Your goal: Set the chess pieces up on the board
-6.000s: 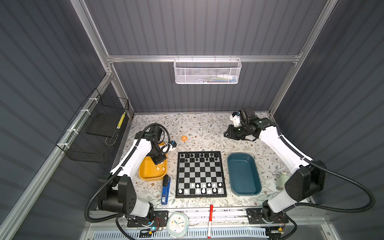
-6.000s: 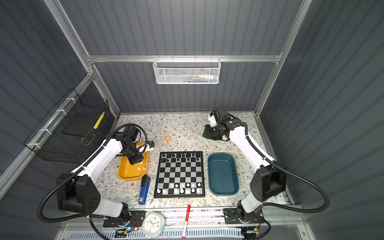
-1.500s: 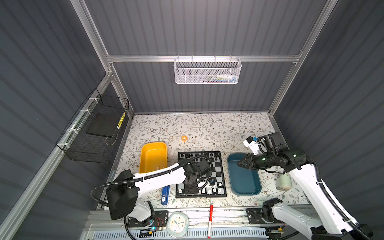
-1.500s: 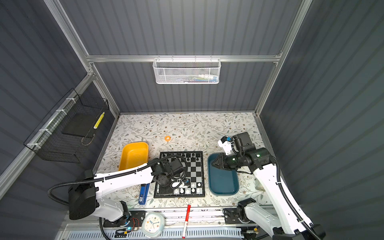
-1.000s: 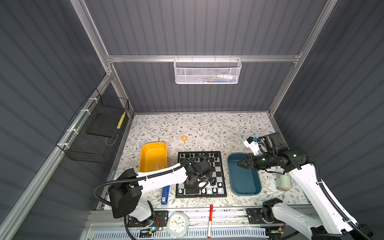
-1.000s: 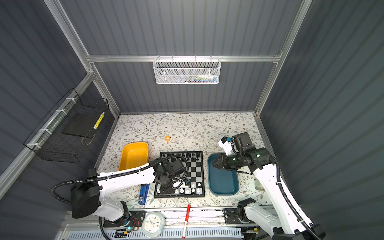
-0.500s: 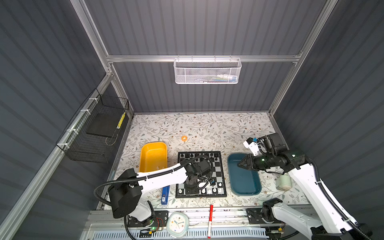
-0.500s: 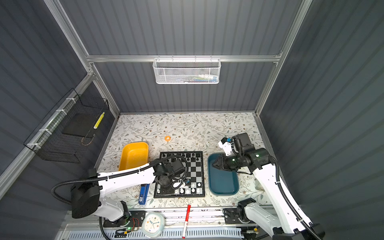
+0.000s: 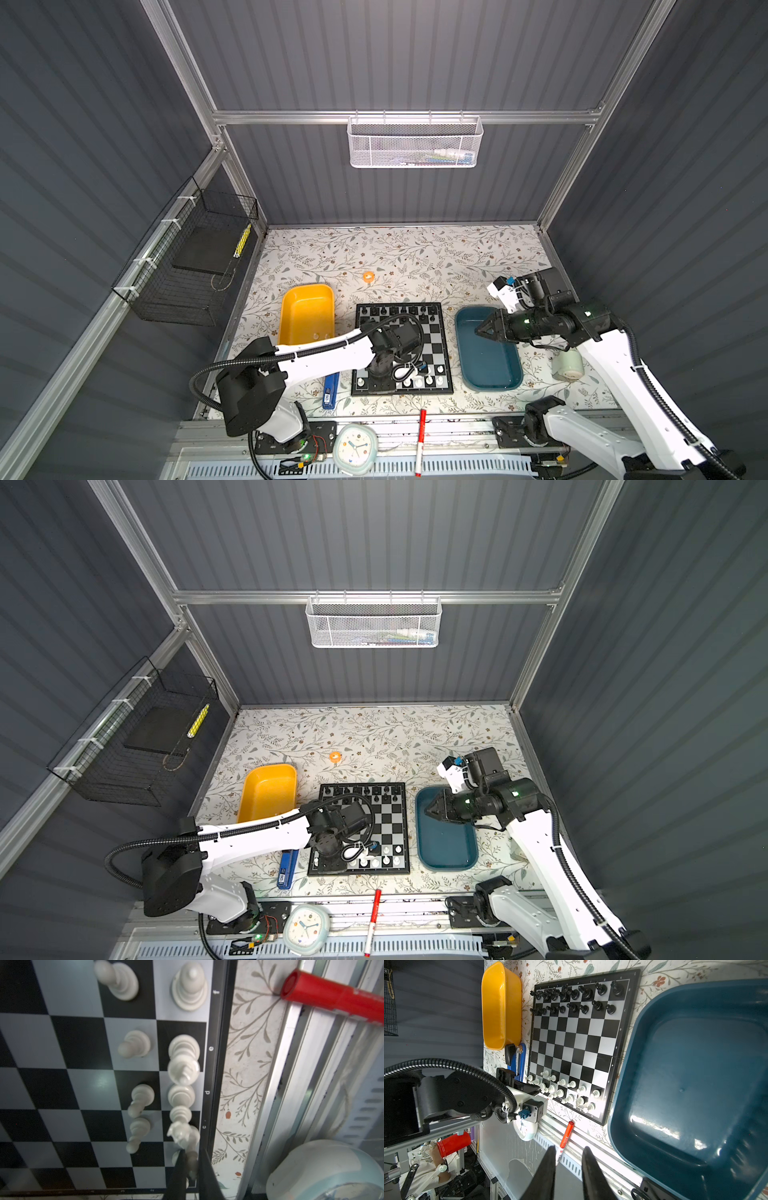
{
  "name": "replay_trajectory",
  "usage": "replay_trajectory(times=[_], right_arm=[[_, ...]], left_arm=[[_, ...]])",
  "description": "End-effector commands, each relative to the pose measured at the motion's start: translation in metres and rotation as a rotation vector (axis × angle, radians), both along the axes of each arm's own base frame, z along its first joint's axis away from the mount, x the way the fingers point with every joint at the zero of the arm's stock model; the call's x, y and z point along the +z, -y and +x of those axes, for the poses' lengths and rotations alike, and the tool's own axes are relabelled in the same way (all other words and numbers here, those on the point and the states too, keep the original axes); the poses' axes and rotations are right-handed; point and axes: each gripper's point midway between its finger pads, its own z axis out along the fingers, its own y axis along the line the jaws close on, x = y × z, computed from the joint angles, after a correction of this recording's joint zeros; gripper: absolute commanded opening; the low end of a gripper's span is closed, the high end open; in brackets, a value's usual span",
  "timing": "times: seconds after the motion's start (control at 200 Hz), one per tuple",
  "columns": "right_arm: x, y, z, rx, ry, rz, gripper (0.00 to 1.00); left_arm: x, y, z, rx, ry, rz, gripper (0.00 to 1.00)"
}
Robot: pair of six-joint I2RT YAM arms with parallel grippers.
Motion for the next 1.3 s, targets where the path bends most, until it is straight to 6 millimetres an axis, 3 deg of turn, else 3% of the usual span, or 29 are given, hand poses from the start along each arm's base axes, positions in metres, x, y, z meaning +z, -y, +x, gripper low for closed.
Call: replay_trajectory(times=[0.0,0.295,0.77,1.296], right_arm=[[-0.0014,0.0028,-0.0013,-0.015,0.004,-0.003,0.26],[-0.0005,0.0041,-0.0009,-0.026,0.011,-0.005,0.26],[-0.0018,0.0040,0.0025,-0.030,0.015,-0.009,0.26],[-0.0025,0.0045,0.0042,-0.035,0.020,-0.012,0.27]], left_arm=[[-0.0016,0.0015,-0.0015,0.011,-0.005,0.004,0.09],[-0.0025,0.0071,0.0057,0.021,0.026,-0.008,0.08],[-0.0039,0.0045,0.0017,0.017,0.005,0.002,0.09],[0.0009,0.0061,0.0038,0.008,0.015,-0.003,0.19]])
